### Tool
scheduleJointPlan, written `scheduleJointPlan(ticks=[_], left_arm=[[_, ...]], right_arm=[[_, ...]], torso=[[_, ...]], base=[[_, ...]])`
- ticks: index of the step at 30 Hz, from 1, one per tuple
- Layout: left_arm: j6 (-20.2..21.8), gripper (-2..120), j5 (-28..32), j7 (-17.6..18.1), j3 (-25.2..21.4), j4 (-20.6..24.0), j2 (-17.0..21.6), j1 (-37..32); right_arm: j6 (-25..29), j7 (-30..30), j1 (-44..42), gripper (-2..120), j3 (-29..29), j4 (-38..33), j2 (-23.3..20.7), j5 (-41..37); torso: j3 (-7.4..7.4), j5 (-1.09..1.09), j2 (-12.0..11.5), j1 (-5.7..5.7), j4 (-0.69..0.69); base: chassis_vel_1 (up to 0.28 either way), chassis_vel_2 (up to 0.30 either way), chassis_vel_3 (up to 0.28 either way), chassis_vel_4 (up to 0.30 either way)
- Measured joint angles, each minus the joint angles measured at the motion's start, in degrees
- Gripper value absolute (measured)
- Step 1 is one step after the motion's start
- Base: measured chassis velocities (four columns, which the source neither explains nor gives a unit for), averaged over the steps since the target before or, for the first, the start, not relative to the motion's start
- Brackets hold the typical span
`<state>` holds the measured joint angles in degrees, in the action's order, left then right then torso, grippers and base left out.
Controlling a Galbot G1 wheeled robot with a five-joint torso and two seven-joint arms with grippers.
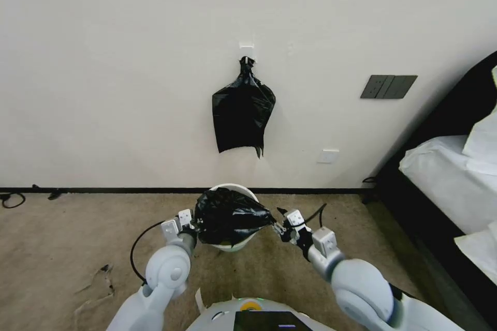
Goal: Place a trash bag onto the trash bin.
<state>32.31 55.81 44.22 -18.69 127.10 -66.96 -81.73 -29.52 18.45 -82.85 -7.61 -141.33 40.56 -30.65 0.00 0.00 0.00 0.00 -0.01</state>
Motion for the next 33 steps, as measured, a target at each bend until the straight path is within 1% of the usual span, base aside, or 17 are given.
scheduleJointPlan(ticks=[1, 3, 4, 6, 8, 9, 12, 13, 16, 18, 22, 26, 27, 29, 31, 32, 33], left_arm=[[0.0, 1, 0.0, 0.0, 0.0, 0.0, 0.0, 0.0], [0.4, 1, 0.2, 0.0, 0.1, 0.2, 0.6, 0.2], [0.4, 1, 0.2, 0.0, 0.1, 0.2, 0.6, 0.2], [0.9, 1, 0.2, 0.0, 0.5, 0.5, 1.1, 0.3], [1.1, 1, 0.1, 0.0, 0.5, 0.5, 1.6, 0.5], [1.1, 1, 0.1, 0.0, 0.5, 0.5, 1.6, 0.5], [1.1, 1, 0.3, -0.2, -0.7, 0.3, 2.4, 0.5], [1.1, 1, 0.3, -0.2, -0.7, 0.3, 2.4, 0.5], [1.1, 1, 1.0, -0.3, -1.7, 0.4, 2.9, 0.5], [1.1, 1, 1.1, -0.3, -1.8, 0.7, 3.0, 0.5], [1.4, 1, 1.2, -0.2, -1.4, 1.6, 3.2, 0.5], [2.5, 1, 0.7, 0.1, -0.4, 2.8, 3.4, 0.6], [2.5, 1, 0.7, 0.1, -0.4, 2.8, 3.4, 0.6], [2.9, 1, -0.5, 0.1, 0.3, 3.1, 3.5, 0.5], [3.3, 1, -1.9, 0.0, 1.1, 3.4, 3.5, 0.3], [3.3, 1, -1.9, 0.0, 1.1, 3.4, 3.5, 0.3], [3.5, 1, -2.3, 0.0, 1.3, 3.5, 3.5, 0.3]], right_arm=[[0.0, 0.0, 0.0, 49, 0.0, 0.0, 0.0, 0.0], [1.2, -2.1, -0.2, 61, -0.3, -1.8, -1.3, 2.2], [1.2, -2.1, -0.2, 61, -0.3, -1.8, -1.3, 2.2], [2.1, -4.3, 2.5, 70, 0.7, -2.1, -1.9, 3.5], [2.4, -5.5, 5.7, 79, 0.7, -2.1, -2.3, 0.8], [2.4, -5.5, 5.7, 79, 0.7, -2.1, -2.3, 0.8], [3.1, -5.9, 8.0, 92, -2.5, -2.1, -3.9, -6.4], [3.1, -5.9, 8.0, 92, -2.5, -2.1, -3.9, -6.4], [4.5, -8.1, 7.6, 100, -6.2, -2.1, -5.7, -11.1], [4.5, -8.6, 8.2, 100, -6.1, -2.1, -6.1, -11.3], [3.0, -9.3, 11.6, 100, -1.9, -2.0, -6.3, -8.1], [3.0, -14.5, 17.3, 100, 7.2, -0.2, -5.9, 5.0], [3.0, -14.5, 17.3, 100, 7.2, -0.2, -5.9, 5.0], [3.3, -16.6, 20.2, 100, 11.5, 1.4, -5.6, 9.2], [3.4, -19.1, 23.7, 100, 17.7, 3.5, -4.9, 13.9], [3.4, -19.1, 23.7, 100, 17.7, 3.5, -4.9, 13.9], [3.4, -19.6, 24.8, 100, 19.7, 4.4, -4.5, 15.7]], torso=[[0.0, 0.0, 0.0, 0.0, 0.0], [0.0, -0.01, 0.0, 0.0, 0.0], [0.0, -0.01, 0.0, 0.0, 0.0], [0.0, 0.02, 0.0, 0.0, 0.01], [0.0, 0.01, 0.0, 0.0, 0.03], [0.0, 0.01, 0.0, 0.0, 0.03], [0.0, 0.0, 0.0, 0.0, 0.03], [0.0, 0.0, 0.0, 0.0, 0.03], [0.0, 0.0, 0.0, 0.0, 0.0], [0.0, 0.0, 0.0, 0.0, -0.01], [0.0, 0.01, 0.0, 0.0, 0.02], [0.0, 0.01, 0.0, 0.0, 0.01], [0.0, 0.01, 0.0, 0.0, 0.01], [0.0, 0.01, 0.0, 0.0, 0.02], [0.0, 0.01, 0.0, 0.0, 0.03], [0.0, 0.01, 0.0, 0.0, 0.03], [0.0, -0.01, 0.0, 0.0, 0.02]], base=[[0.0, 0.0, 0.0, 0.0], [0.0, 0.0, 0.0, 0.0], [0.0, 0.0, 0.0, 0.0], [0.0, 0.0, 0.0, 0.0], [0.0, 0.0, 0.0, 0.0], [0.0, 0.0, 0.0, 0.0], [0.0, 0.0, 0.0, 0.0], [0.0, 0.0, 0.0, 0.0], [0.0, 0.0, 0.0, 0.0], [0.0, 0.0, 0.0, 0.0], [0.0, 0.0, 0.0, 0.0], [0.0, 0.0, 0.0, 0.0], [0.0, 0.0, 0.0, 0.0], [0.0, 0.0, 0.0, 0.0], [0.0, 0.0, 0.0, 0.0], [0.0, 0.0, 0.0, 0.0], [0.0, 0.0, 0.0, 0.0]])
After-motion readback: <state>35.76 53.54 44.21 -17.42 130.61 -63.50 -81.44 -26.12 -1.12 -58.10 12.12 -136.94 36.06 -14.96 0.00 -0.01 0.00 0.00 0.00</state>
